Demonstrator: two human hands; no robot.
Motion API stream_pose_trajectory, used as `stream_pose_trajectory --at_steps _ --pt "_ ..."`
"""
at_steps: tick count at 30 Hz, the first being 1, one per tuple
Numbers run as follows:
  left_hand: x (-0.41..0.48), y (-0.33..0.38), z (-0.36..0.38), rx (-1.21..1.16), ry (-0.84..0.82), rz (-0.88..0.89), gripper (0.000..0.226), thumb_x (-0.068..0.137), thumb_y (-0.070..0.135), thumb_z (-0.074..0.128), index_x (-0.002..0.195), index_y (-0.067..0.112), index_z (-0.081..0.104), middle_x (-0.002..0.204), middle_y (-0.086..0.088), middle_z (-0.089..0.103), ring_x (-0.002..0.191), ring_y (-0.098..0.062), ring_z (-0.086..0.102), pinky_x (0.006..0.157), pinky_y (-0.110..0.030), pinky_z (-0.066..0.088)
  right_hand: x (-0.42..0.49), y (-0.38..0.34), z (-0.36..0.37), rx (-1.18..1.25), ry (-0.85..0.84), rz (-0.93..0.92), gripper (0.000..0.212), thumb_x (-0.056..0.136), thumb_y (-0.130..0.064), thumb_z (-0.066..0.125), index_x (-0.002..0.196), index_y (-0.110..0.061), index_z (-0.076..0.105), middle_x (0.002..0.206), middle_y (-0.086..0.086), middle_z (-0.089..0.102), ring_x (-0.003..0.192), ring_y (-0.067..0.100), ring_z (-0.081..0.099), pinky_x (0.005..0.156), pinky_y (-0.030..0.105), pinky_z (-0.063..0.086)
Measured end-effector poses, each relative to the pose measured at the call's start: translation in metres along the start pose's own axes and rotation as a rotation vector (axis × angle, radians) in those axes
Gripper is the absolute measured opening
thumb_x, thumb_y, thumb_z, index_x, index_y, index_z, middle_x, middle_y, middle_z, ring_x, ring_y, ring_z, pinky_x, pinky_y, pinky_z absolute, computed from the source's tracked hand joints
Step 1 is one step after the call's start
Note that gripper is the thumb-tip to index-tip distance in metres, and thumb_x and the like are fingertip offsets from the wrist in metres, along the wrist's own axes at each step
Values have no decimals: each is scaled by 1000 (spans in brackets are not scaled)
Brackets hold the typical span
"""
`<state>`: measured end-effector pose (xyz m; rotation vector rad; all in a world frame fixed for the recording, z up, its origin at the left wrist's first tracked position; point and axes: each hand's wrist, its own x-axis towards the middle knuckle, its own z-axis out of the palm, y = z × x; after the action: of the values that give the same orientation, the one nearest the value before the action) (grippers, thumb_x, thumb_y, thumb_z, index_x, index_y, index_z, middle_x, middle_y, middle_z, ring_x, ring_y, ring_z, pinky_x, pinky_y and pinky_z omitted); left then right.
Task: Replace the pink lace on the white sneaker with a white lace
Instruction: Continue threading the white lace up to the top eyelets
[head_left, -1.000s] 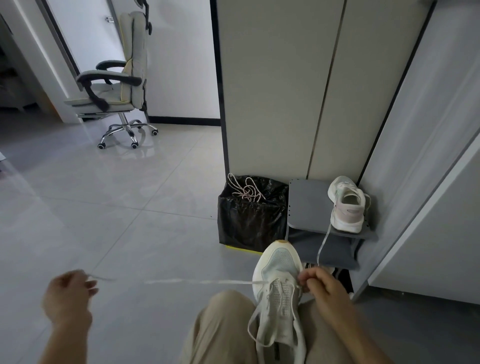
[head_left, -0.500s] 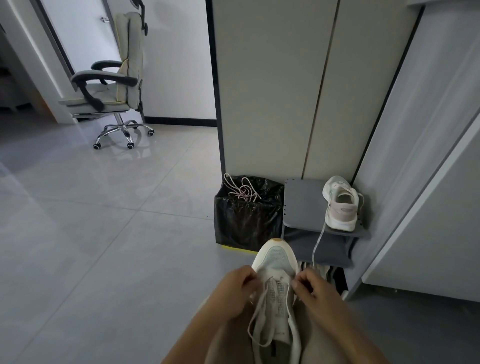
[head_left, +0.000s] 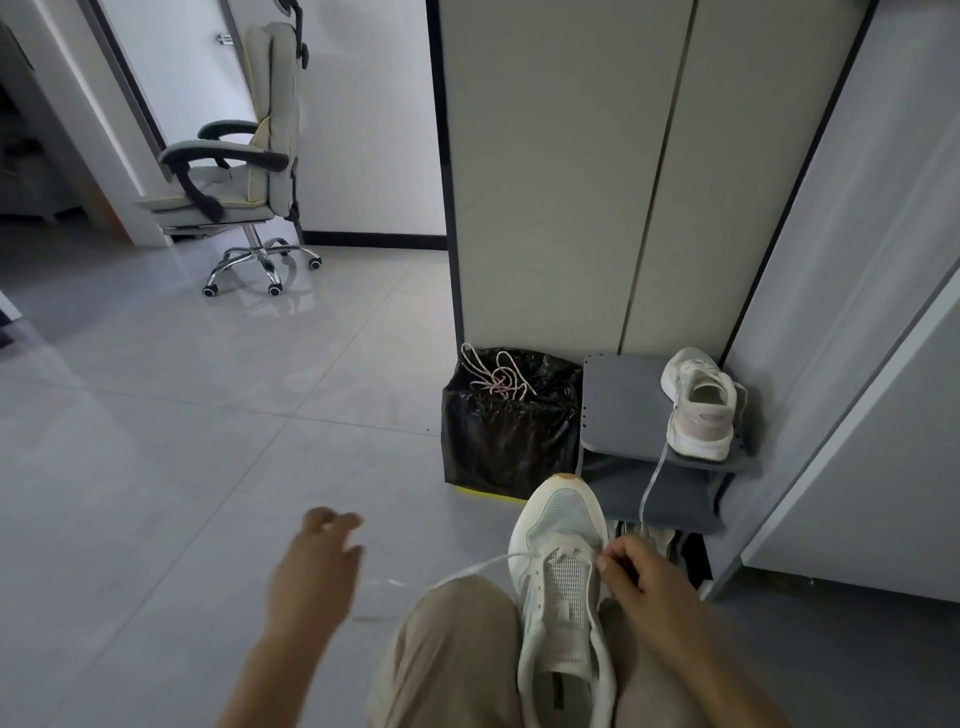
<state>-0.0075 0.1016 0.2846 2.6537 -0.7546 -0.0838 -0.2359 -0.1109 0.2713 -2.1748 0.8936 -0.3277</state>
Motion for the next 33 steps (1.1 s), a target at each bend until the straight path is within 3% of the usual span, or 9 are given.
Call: stream_pose_trajectory --at_steps 2,4,11,14,17,23,26,30,33 --pt "-17 50 19 -137 -62 183 36 92 22 53 128 24 51 133 5 41 107 -19 57 87 -28 43 0 0 0 -5 -5 3 15 92 -30 53 78 -27 50 67 -8 58 60 3 52 64 23 42" --pt "-30 96 33 -314 -230 302 33 95 24 48 128 27 46 128 10 46 103 -13 57 89 -24 41 0 2 -1 -12 -6 7 16 92 -30 53 77 -27 50 65 -9 56 58 2 50 62 21 40" --pt "-20 113 45 -327 -403 364 8 95 23 47 93 20 54 93 6 60 82 -7 53 77 -19 43 -4 3 -3 -22 25 -14 16 93 -32 51 79 -23 53 67 -7 57 61 2 52 59 17 37" --pt "-5 101 30 -367 -418 388 23 91 15 54 72 26 48 69 13 52 61 2 46 61 -12 37 -5 3 -3 -12 14 -27 16 94 -30 49 82 -20 55 71 -4 59 65 4 54 63 20 40" --pt "0 92 23 -354 -434 386 29 90 15 57 66 30 48 62 12 49 57 6 47 58 -10 36 -7 2 -1 7 24 -39 17 93 -29 50 82 -18 56 72 -3 60 67 5 55 62 20 41" --pt "-8 102 33 -256 -394 421 4 90 22 56 87 25 56 85 14 55 70 -2 47 69 -19 42 -7 0 -6 2 -37 -93 21 96 -26 47 75 -27 47 66 -10 53 66 1 52 63 16 38" --pt "-19 112 41 -233 -373 463 23 89 25 58 111 26 53 106 13 56 79 -3 48 74 -16 39 -6 -2 -6 -40 -94 -115 23 97 -27 43 74 -30 43 70 -11 54 68 3 54 66 19 42" --pt "-21 114 46 -327 -333 434 9 91 21 56 99 21 59 93 11 58 70 -1 47 69 -13 38 -8 -1 -8 23 -93 -106 27 95 -21 48 70 -30 43 65 -13 55 68 3 54 66 25 44" --pt "-15 111 44 -365 -319 420 7 90 18 57 93 16 64 92 5 62 71 -2 48 73 -20 44 -8 -2 -9 58 -118 -91 28 93 -19 51 68 -30 46 64 -20 56 63 3 53 65 27 45"
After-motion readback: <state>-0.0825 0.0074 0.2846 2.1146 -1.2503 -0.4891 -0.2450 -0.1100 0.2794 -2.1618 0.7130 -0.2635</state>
